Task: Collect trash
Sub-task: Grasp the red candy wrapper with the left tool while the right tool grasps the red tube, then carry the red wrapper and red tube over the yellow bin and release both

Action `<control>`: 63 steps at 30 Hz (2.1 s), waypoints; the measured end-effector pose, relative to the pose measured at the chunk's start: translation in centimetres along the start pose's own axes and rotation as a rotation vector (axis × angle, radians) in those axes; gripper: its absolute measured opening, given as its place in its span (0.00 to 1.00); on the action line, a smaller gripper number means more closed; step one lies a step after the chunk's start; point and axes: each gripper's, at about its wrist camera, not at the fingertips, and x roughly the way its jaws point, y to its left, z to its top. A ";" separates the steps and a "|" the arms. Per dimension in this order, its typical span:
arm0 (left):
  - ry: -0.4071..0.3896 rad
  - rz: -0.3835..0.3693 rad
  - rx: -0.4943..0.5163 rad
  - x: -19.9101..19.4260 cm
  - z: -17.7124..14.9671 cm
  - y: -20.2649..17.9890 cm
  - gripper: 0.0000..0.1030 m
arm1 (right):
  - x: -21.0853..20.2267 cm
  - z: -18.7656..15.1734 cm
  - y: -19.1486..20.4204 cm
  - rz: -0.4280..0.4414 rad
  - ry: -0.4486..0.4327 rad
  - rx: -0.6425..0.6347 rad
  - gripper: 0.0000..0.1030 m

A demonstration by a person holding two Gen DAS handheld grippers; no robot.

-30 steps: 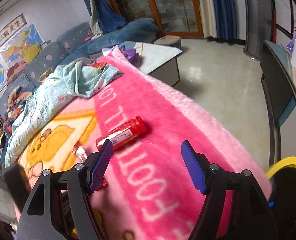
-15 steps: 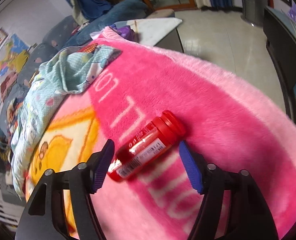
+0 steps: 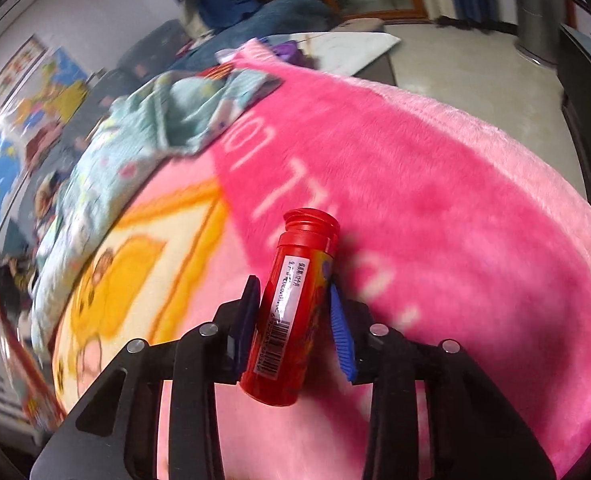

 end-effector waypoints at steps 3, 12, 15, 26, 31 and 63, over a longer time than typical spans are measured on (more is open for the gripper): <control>-0.006 -0.008 0.010 -0.4 -0.1 -0.7 0.06 | -2.1 -1.2 -0.7 0.011 -0.006 -0.024 0.30; -0.010 -0.044 0.070 -1.0 -0.6 -3.5 0.06 | -8.7 -3.2 -3.5 -0.028 -0.103 -0.069 0.29; -0.008 -0.057 0.092 -1.1 -0.9 -4.4 0.06 | -10.7 -3.7 -4.5 -0.049 -0.136 -0.082 0.29; 0.010 -0.113 0.188 -1.3 -2.4 -8.3 0.06 | -16.6 -5.4 -8.6 -0.083 -0.215 -0.059 0.29; 0.014 -0.138 0.228 -1.6 -3.2 -10.0 0.06 | -18.7 -6.3 -10.2 -0.096 -0.240 -0.047 0.29; 0.097 -0.301 0.447 -1.3 -9.1 -19.2 0.06 | -27.0 -12.8 -19.9 -0.219 -0.345 0.100 0.29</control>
